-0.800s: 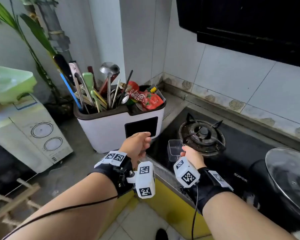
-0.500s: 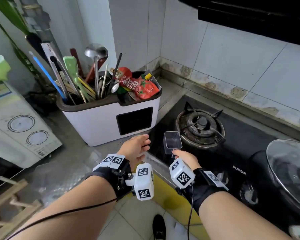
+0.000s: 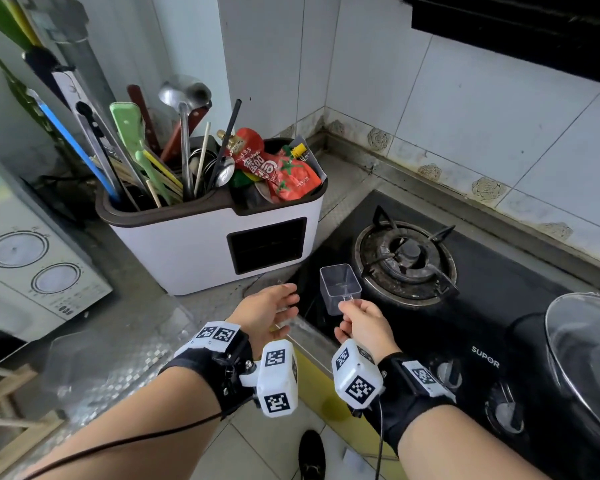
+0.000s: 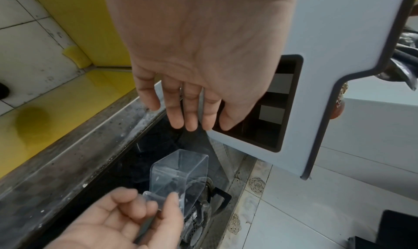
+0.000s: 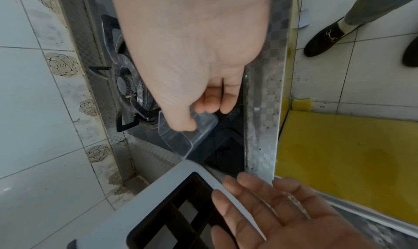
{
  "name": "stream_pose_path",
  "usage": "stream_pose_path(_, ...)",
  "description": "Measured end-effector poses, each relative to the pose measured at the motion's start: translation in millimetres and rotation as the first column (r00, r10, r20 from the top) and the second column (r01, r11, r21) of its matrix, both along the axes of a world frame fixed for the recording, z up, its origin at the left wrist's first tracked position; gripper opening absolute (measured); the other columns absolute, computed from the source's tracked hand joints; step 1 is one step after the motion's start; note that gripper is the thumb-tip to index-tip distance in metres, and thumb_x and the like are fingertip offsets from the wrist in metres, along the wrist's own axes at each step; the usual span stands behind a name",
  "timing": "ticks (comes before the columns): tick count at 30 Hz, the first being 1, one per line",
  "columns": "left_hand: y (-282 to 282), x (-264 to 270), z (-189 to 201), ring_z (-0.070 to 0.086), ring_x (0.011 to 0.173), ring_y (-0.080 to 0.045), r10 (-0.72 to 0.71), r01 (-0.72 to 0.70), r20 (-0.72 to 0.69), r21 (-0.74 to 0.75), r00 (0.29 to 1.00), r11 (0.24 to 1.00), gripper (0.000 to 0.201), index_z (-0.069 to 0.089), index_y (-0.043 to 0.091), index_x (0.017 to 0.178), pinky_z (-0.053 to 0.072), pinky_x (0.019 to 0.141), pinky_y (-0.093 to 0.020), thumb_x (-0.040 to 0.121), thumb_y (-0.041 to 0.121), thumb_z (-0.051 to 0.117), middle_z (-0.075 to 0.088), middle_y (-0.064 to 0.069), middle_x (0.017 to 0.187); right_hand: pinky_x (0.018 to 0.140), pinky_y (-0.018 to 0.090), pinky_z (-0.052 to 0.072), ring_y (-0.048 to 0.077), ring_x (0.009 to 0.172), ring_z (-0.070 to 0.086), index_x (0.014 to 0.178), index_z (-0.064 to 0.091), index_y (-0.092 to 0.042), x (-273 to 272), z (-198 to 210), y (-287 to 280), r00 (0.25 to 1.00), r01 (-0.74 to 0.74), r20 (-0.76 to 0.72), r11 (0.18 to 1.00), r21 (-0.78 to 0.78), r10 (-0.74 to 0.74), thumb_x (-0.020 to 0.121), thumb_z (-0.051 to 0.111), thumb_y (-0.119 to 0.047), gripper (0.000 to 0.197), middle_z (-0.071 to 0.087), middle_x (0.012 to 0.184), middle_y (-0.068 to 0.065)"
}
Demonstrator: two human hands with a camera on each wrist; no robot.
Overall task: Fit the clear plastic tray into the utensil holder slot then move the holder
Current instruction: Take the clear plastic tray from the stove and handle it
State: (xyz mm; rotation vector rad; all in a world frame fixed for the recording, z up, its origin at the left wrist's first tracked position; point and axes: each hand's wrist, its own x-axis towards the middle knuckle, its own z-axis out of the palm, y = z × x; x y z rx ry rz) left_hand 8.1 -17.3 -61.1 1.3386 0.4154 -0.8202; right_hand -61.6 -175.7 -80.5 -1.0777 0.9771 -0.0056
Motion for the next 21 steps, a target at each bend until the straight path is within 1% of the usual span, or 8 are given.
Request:
stream_pose_path(3, 2, 5, 1, 0.066, 0.097, -0.02, 0.006, -0.006, -0.019, -0.029, 1.0, 1.0, 0.028, 0.066, 0.018, 0.117, 0.049, 0.074, -0.035, 0.092, 0.028, 0.057, 0.069, -0.001, 0.109, 0.056, 0.024, 0.046, 0.007, 0.043, 0.042, 0.087, 0.055, -0.013, 13, 3, 6, 0.997, -0.03, 0.067, 0.998, 0.053, 0.026, 0.087, 0.064, -0.01, 0.009, 0.044, 0.053, -0.003)
stream_pose_path(6, 5, 8, 4, 0.067, 0.096, -0.022, 0.01, -0.011, -0.009, -0.053, 1.0, 0.999, 0.022, 0.063, 0.02, 0.115, 0.052, 0.073, -0.037, 0.094, 0.022, 0.055, 0.067, -0.003, 0.114, 0.049, 0.022, 0.041, 0.006, 0.042, 0.041, 0.088, 0.055, -0.012, 28, 9, 19, 0.988, -0.088, 0.136, 0.992, 0.095, 0.074, 0.087, 0.063, -0.007, 0.009, 0.047, 0.05, -0.005)
stream_pose_path(9, 8, 11, 7, 0.068, 0.093, -0.022, 0.019, -0.019, 0.011, -0.064, 1.0, 0.998, 0.019, 0.061, 0.023, 0.111, 0.052, 0.072, -0.037, 0.094, 0.017, 0.054, 0.067, -0.003, 0.114, 0.045, 0.02, 0.04, 0.006, 0.042, 0.042, 0.091, 0.055, -0.011, 40, 16, 29, 0.977, -0.125, 0.19, 0.985, 0.12, 0.101, 0.088, 0.062, -0.004, 0.01, 0.048, 0.053, -0.004)
stream_pose_path(12, 10, 17, 11, 0.068, 0.095, -0.02, 0.028, -0.026, 0.032, -0.077, 0.999, 0.997, 0.02, 0.062, 0.024, 0.113, 0.052, 0.078, -0.037, 0.095, 0.018, 0.054, 0.068, -0.001, 0.108, 0.045, 0.02, 0.04, 0.006, 0.042, 0.043, 0.092, 0.056, -0.011, 48, 19, 35, 0.968, -0.15, 0.22, 0.98, 0.134, 0.118, 0.087, 0.062, -0.004, 0.01, 0.049, 0.055, -0.003)
stream_pose_path(15, 11, 22, 15, 0.067, 0.095, -0.018, 0.04, -0.036, 0.051, -0.082, 0.998, 0.996, 0.02, 0.062, 0.024, 0.113, 0.051, 0.08, -0.037, 0.095, 0.019, 0.053, 0.068, 0.0, 0.1, 0.048, 0.021, 0.041, 0.007, 0.044, 0.044, 0.093, 0.058, -0.012, 54, 22, 38, 0.965, -0.154, 0.233, 0.978, 0.138, 0.119, 0.087, 0.062, -0.005, 0.01, 0.05, 0.055, -0.003)
stream_pose_path(19, 11, 27, 21, 0.068, 0.093, -0.016, 0.071, -0.066, 0.052, -0.099, 0.996, 0.993, 0.023, 0.061, 0.023, 0.116, 0.052, 0.078, -0.035, 0.094, 0.018, 0.055, 0.068, -0.002, 0.103, 0.049, 0.022, 0.041, 0.007, 0.044, 0.043, 0.089, 0.058, -0.013, 62, 25, 39, 0.961, -0.164, 0.246, 0.977, 0.138, 0.126, 0.088, 0.062, -0.005, 0.009, 0.05, 0.053, -0.003)
stream_pose_path(21, 11, 30, 22, 0.068, 0.093, -0.016, 0.103, -0.097, 0.042, -0.116, 0.994, 0.989, 0.022, 0.061, 0.022, 0.114, 0.051, 0.079, -0.034, 0.093, 0.017, 0.055, 0.069, -0.004, 0.106, 0.05, 0.022, 0.041, 0.007, 0.044, 0.043, 0.09, 0.057, -0.013, 66, 26, 39, 0.959, -0.179, 0.244, 0.974, 0.138, 0.141, 0.088, 0.062, -0.006, 0.008, 0.049, 0.054, -0.003)
